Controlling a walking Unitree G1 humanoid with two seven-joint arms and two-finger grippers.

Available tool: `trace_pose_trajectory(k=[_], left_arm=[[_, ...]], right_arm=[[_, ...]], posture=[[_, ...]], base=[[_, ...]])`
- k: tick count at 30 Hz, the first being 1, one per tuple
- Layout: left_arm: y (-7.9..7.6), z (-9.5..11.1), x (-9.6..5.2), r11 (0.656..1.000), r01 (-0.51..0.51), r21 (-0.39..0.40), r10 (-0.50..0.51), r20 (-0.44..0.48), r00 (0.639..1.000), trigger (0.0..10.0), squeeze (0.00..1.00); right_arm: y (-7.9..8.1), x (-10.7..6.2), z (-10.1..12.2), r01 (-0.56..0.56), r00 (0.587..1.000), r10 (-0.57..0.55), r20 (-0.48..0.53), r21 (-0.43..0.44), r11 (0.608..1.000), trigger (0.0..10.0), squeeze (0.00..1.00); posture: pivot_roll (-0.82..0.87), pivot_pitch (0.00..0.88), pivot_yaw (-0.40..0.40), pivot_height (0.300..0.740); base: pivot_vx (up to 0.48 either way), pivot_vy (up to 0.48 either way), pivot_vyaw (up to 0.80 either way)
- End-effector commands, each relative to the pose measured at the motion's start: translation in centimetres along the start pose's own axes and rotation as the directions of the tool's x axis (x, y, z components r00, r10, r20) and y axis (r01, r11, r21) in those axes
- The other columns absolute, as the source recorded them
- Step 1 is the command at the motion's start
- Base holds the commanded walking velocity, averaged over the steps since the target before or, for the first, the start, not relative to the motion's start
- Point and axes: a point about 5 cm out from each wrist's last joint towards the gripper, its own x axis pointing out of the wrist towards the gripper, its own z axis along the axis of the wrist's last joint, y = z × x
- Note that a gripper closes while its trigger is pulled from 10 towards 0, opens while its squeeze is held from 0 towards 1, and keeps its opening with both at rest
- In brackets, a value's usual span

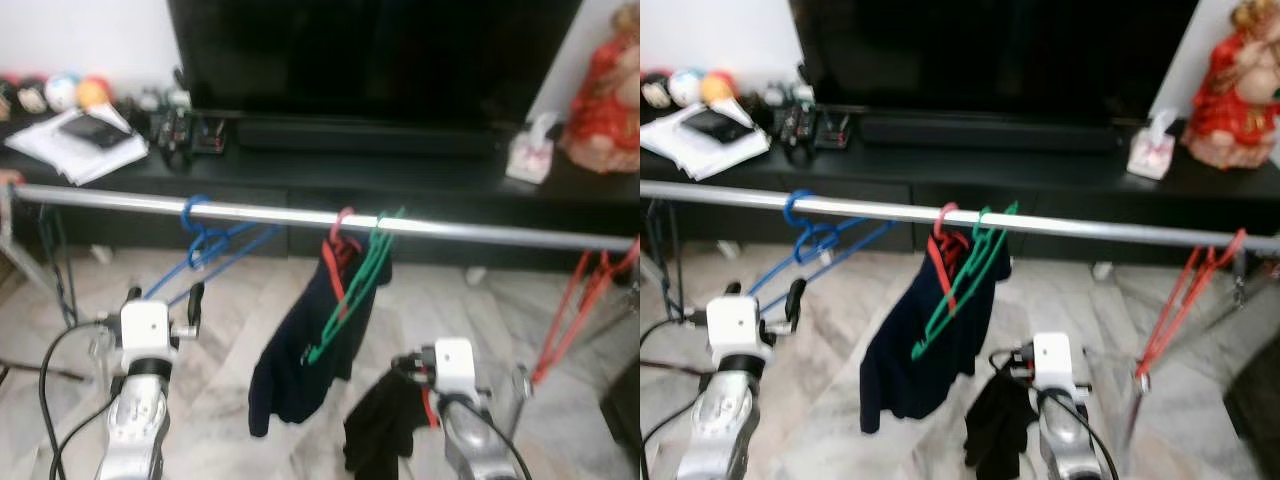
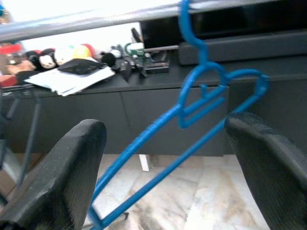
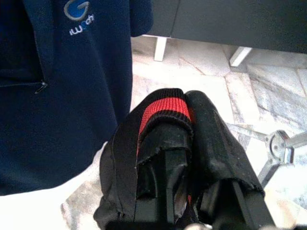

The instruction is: Hang hanger

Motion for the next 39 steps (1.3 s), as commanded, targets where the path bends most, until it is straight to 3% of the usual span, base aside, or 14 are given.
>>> trace_pose_trajectory(k=[1, 39], left_arm=[[0.30, 0.02, 0.00, 1.000, 0.000, -0.003, 0.000, -0.009, 1.000, 10.0, 0.00], [-0.45, 0.44, -0.12, 0.995, 0.097, -0.026, -0.097, -0.004, 0.995, 10.0, 0.00]], right_arm=[[0.16, 0.10, 0.36, -0.006, 1.000, 0.005, 0.022, 0.001, 1.000, 10.0, 0.00], [0.21, 0.09, 0.14, -0.002, 1.000, 0.002, 0.014, 0.019, 1.000, 10.0, 0.00]], posture=[[-0.04, 0.053, -0.032, 0.740], [-0.04, 0.050, -0.032, 0.740]], base=[[0.000, 0.000, 0.00], [0.242, 0.000, 0.00]])
